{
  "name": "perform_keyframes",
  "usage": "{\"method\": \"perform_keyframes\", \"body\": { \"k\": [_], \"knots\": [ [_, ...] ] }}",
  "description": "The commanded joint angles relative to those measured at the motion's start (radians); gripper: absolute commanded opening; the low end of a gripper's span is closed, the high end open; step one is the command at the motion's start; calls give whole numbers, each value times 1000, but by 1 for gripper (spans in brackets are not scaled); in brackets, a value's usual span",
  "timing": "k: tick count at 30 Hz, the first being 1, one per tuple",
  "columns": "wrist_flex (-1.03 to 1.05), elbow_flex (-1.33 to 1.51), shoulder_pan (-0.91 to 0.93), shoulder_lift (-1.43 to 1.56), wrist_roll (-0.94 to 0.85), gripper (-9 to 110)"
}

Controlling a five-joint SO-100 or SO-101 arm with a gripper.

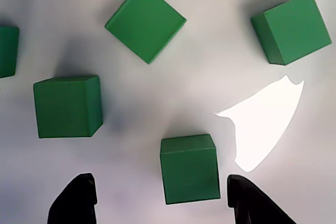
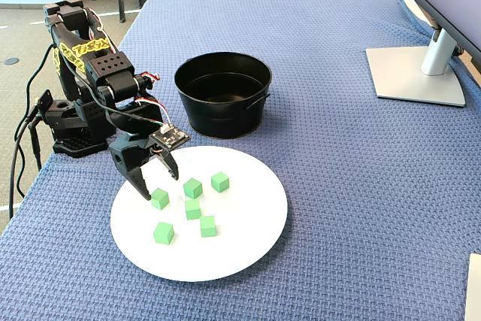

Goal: Pick up the green cubes from the white plate and place them in the black recipient

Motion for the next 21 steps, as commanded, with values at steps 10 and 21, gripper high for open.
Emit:
{"method": "perform_keyframes", "body": {
  "k": [10, 21],
  "knots": [
    [-78, 15, 21, -31, -61, 27],
    [-98, 23, 21, -48, -61, 17]
  ]
}}
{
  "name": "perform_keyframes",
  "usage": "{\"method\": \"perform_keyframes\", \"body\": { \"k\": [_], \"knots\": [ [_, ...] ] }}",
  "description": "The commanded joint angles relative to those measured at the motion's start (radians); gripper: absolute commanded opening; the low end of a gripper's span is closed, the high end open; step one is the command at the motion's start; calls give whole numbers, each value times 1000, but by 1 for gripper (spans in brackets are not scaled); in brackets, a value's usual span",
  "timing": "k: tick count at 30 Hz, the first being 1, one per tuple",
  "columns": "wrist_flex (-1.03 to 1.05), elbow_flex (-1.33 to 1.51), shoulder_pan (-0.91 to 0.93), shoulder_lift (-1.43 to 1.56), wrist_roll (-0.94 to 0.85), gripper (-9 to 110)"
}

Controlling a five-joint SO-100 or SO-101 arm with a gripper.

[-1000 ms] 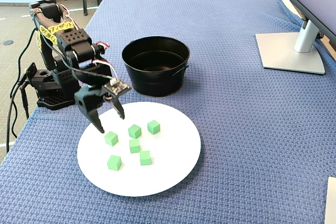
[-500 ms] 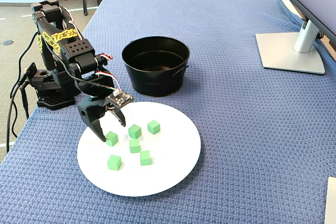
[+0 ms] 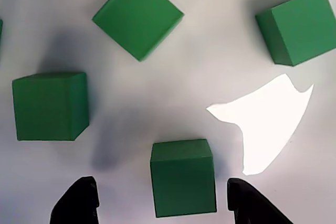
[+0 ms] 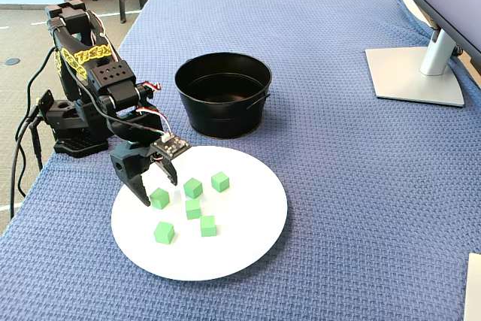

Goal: Pick up the green cubes from the white plate and place them in the black recipient

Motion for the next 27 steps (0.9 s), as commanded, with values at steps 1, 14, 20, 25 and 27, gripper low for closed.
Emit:
{"method": "perform_keyframes", "body": {
  "k": [1, 14, 20, 25, 27],
  "knots": [
    [-35, -5, 6, 3, -29, 8],
    [-84, -14, -37, 115, 129, 0],
    [67, -123, -89, 330, 275, 0],
    [153, -97, -207, 515, 568, 0],
    [202, -74, -273, 598, 718, 0]
  ]
}}
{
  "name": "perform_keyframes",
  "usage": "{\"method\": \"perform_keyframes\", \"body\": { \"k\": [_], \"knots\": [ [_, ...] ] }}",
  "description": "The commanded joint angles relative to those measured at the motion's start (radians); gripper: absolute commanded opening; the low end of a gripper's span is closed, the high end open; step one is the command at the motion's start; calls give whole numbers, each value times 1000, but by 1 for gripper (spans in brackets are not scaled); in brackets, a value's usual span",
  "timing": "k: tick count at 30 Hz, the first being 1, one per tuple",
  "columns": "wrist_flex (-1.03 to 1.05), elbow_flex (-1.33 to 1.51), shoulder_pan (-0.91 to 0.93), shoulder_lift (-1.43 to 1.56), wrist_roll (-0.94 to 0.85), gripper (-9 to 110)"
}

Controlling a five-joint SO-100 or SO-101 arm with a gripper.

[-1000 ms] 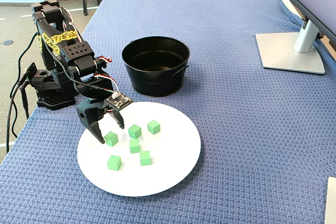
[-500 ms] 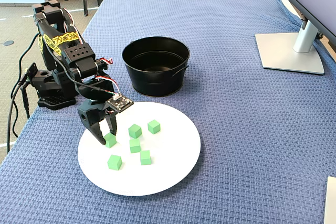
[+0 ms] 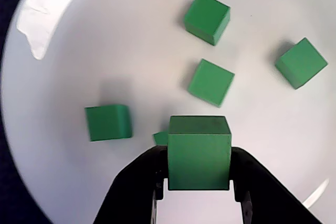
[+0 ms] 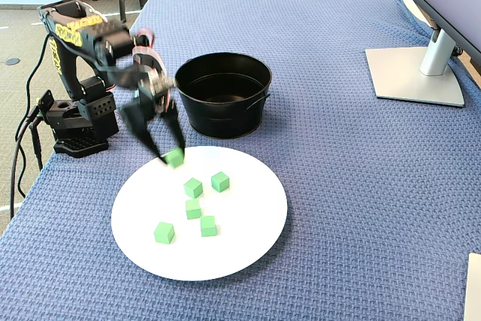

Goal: Pick up the green cubes from the white plate and place them in the black recipient

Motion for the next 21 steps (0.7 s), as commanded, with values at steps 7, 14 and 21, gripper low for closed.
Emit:
{"method": "perform_keyframes", "body": {
  "k": [7, 14, 21],
  "knots": [
    [275, -61, -469, 299, 733, 0],
    [397, -376, -790, -8, 1066, 0],
    [370, -499, -930, -224, 1195, 2]
  ]
}}
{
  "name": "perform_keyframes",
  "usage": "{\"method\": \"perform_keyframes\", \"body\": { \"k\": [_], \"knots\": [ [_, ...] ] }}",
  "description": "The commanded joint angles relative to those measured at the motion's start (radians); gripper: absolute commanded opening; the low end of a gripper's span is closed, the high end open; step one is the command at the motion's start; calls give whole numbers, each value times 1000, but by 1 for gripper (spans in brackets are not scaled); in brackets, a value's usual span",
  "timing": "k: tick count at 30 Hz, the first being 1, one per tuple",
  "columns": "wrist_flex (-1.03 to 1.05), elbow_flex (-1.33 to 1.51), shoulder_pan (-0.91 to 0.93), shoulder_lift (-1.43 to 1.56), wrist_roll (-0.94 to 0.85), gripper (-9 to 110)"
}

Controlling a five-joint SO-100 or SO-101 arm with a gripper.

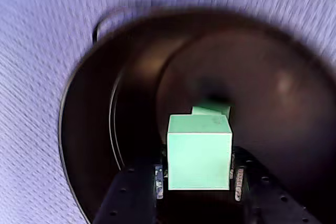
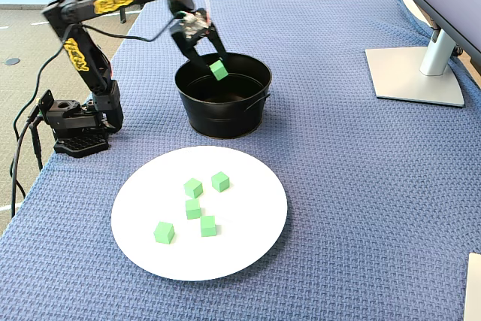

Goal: Pick up the green cubes from the white plate and place them in the black recipient

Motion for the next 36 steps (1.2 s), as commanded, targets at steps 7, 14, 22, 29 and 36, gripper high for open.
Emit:
{"method": "perform_keyframes", "body": {
  "k": [7, 14, 22, 29, 36],
  "knots": [
    [-6, -58, -86, -18, 17, 31],
    [71, -98, 135, 104, -179, 24],
    [-206, 130, 603, 55, -825, 24],
    [-376, 204, 764, -51, -833, 21],
    [-299, 291, 824, -60, -1299, 24]
  ]
}}
